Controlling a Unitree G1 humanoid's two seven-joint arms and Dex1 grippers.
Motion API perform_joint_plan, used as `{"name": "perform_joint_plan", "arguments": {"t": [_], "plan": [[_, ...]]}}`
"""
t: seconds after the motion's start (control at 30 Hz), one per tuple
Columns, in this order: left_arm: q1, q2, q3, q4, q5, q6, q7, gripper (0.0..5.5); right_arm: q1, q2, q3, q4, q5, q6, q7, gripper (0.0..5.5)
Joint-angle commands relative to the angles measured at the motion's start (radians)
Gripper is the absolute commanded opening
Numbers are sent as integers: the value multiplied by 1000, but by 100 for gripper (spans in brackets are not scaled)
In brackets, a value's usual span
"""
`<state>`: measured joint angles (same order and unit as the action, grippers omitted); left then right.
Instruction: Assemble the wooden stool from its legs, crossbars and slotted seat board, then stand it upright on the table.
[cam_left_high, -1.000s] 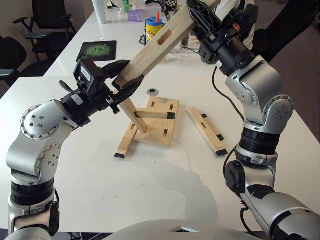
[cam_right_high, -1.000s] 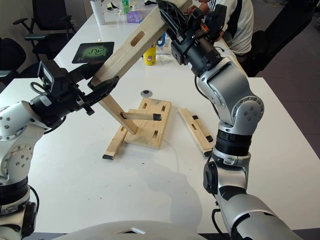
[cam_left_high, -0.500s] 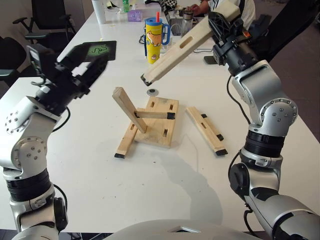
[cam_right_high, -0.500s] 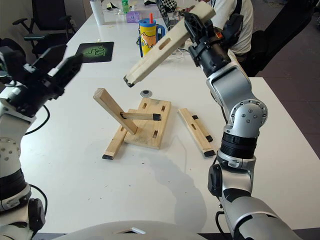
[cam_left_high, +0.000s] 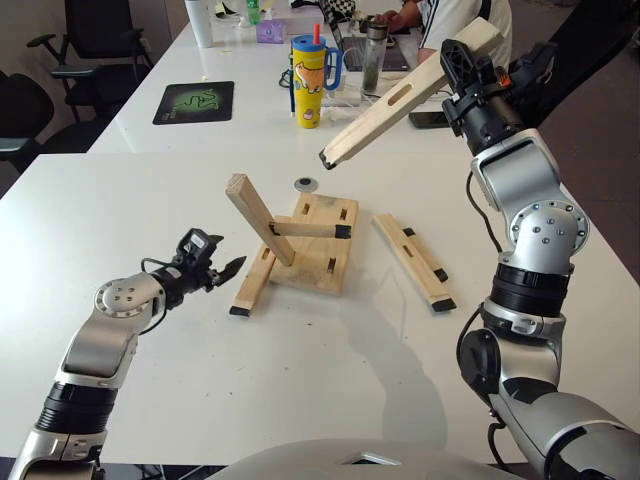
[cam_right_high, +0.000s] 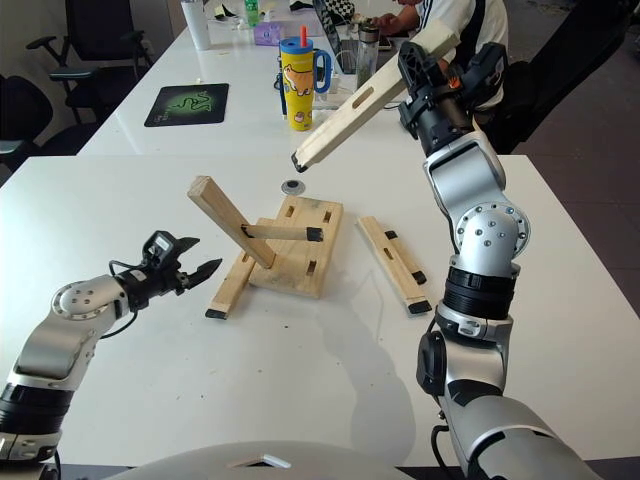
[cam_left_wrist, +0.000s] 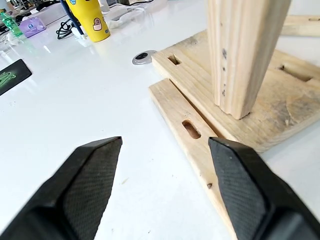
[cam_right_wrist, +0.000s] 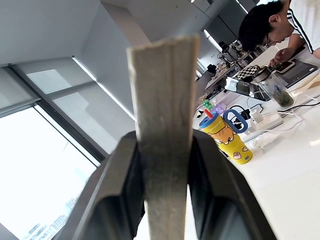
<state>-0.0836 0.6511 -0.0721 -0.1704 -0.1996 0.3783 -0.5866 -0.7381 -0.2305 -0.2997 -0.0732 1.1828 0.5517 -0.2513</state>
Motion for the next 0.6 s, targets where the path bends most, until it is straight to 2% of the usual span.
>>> {"name": "perform_joint_plan", "arguments": {"t": [0.03,0.23,0.6], "plan": [[-23,-20,-93,-15,33,37,-50,320,-8,13,-6,13,-25,10,26,104],[-53,-25,-164,32,95,55,-82,320,-5,27,-16,12,-45,21,37,104],[-126,-151,-235,108,129,66,-84,320,-2,58,-13,-33,-59,36,3,104]]}}
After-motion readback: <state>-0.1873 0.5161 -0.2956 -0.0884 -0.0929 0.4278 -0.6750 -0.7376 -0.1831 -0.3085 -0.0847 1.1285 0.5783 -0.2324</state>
